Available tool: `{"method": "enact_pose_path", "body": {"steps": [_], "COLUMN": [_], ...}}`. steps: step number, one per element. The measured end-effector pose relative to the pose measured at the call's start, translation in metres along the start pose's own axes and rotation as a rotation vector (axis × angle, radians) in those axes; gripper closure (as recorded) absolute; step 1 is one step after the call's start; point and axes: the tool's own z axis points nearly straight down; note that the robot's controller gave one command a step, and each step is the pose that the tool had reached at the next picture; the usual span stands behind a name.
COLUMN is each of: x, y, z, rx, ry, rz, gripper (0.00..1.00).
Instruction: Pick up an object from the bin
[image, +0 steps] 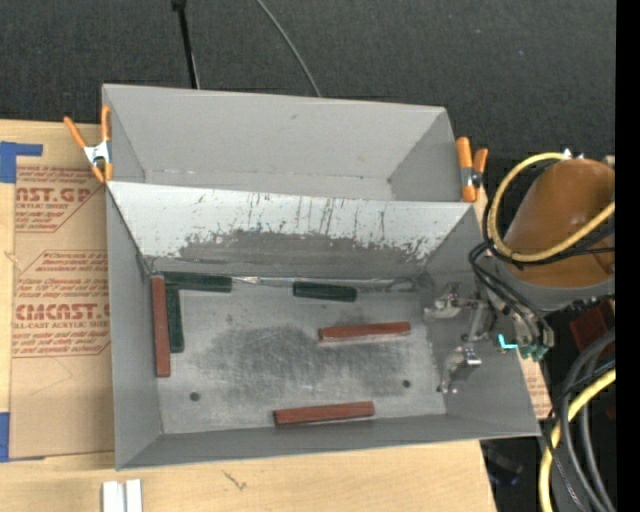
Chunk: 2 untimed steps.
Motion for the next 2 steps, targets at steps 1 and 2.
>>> {"method": "enact_pose_path", "body": {"steps": [1,2], "x": [-0.002,-0.087], "y": [0.000,0.012], "z": [-0.004,0.107], "rx": [0.001,0.004], "ry": [-0.008,-0.017], "rz": [-0.001,-0.131], "gripper": [0.00,1.00]}}
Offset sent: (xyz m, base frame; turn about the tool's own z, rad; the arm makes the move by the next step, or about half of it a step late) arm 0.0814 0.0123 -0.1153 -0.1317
